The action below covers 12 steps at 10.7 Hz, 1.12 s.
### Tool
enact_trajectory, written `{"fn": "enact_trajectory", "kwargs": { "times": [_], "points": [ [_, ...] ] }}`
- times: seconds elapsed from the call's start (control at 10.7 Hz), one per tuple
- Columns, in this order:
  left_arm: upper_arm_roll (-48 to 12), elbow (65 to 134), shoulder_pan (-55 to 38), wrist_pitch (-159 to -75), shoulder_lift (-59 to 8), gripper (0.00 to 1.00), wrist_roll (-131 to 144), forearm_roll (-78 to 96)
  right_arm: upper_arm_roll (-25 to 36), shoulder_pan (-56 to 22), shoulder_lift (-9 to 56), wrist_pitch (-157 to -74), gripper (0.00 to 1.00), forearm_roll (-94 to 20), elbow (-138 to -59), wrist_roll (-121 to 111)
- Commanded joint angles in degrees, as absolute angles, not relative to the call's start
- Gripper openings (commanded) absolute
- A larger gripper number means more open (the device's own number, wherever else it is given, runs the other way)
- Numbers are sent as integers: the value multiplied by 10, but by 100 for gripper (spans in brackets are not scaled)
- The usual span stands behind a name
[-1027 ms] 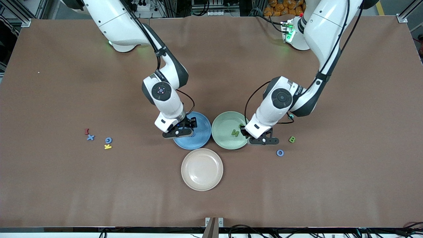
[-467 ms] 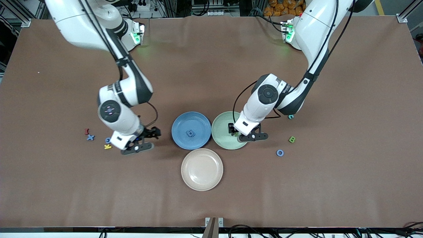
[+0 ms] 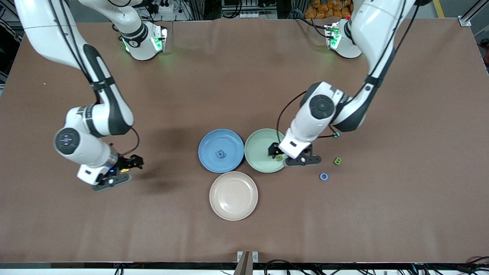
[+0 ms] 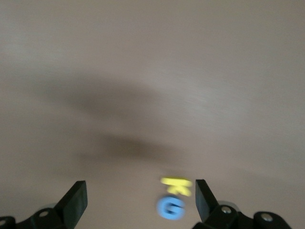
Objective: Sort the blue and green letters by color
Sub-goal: 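Grasp green B with the left gripper while the right gripper reaches blue X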
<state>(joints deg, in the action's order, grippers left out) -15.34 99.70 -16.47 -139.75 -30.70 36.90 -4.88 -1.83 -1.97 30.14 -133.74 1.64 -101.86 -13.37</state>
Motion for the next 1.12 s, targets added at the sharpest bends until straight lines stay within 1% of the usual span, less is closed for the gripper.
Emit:
{"fn": "enact_trajectory", "kwargs": {
  "times": [0.0,0.19,0.37,0.75,0.93,1.03],
  "points": [
    [-156,1060,-78,-1377,-253,100,215,-58,51,-12,284,-1336,100,12,-1032,-125],
    [-155,1067,-37,-1377,-261,100,118,-58,89,-11,281,-1334,100,12,-1033,-28],
    [-152,1068,-20,-1382,-275,100,67,-58,93,-12,284,-1334,100,12,-1032,173],
    [-127,1065,-11,-1394,-295,100,-60,-76,101,-11,290,-1344,100,13,-1033,524],
    [-123,1066,1,-1422,-318,100,-95,-76,102,-6,290,-1379,100,12,-1039,660],
    [-118,1066,3,-1433,-326,100,-113,-76,105,0,290,-1409,100,11,-1057,700]
  ]
}}
